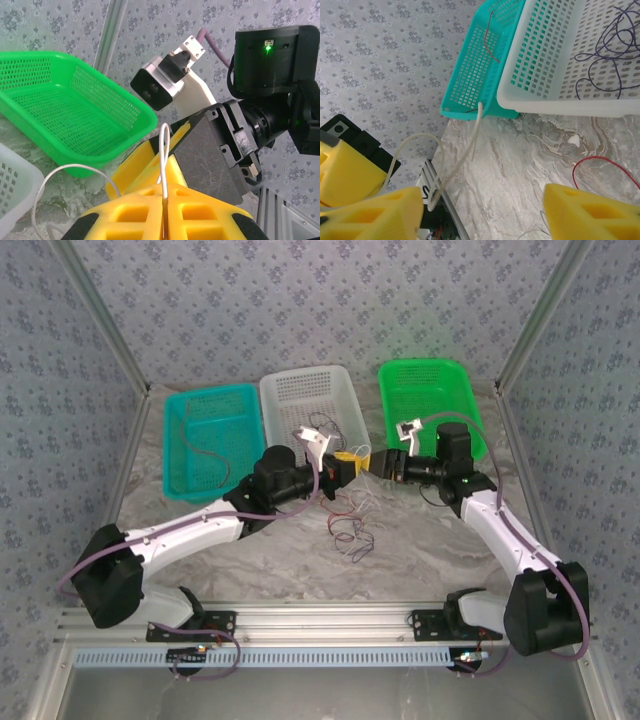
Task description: Untangle the cables
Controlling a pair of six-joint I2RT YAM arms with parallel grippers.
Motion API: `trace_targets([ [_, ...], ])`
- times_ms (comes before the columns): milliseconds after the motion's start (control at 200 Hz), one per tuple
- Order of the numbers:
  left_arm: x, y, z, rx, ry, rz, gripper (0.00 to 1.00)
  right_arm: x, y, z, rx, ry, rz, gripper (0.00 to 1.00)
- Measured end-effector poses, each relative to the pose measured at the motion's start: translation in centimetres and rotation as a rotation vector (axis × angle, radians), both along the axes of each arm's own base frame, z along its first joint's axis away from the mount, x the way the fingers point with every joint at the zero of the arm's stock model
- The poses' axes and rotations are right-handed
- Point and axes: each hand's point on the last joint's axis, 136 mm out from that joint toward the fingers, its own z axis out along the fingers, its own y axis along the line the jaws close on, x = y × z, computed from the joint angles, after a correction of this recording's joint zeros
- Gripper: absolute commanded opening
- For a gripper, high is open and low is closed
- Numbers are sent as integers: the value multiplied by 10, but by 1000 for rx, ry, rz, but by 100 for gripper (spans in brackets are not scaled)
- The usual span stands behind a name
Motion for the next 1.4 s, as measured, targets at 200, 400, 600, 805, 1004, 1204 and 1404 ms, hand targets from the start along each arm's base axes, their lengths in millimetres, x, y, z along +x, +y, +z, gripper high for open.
trace_targets([
  [200, -1, 0, -1, -10, -8, -2, 10, 11, -10, 1, 41, 28, -64, 71],
  [400, -3, 1, -7, -7, -5, -13, 10, 20, -17, 6, 77, 44, -112, 68],
  [600, -6, -2, -9, -6, -6, -34, 10, 22, -15, 12, 95, 27, -109, 68],
  [805, -11, -9, -18, 7, 9, -84, 10, 15, -10, 7, 56, 0, -68, 68],
  [1004, -16, -11, -21, 20, 1, -127, 10, 18, -24, 6, 24, -24, -69, 67],
  [1204, -17, -6, -17, 34, -32, -133, 10, 23, -43, 4, 31, -16, -86, 68],
  [1404, -20, -4, -17, 58, -67, -152, 11, 18, -32, 11, 60, -10, 2, 70],
])
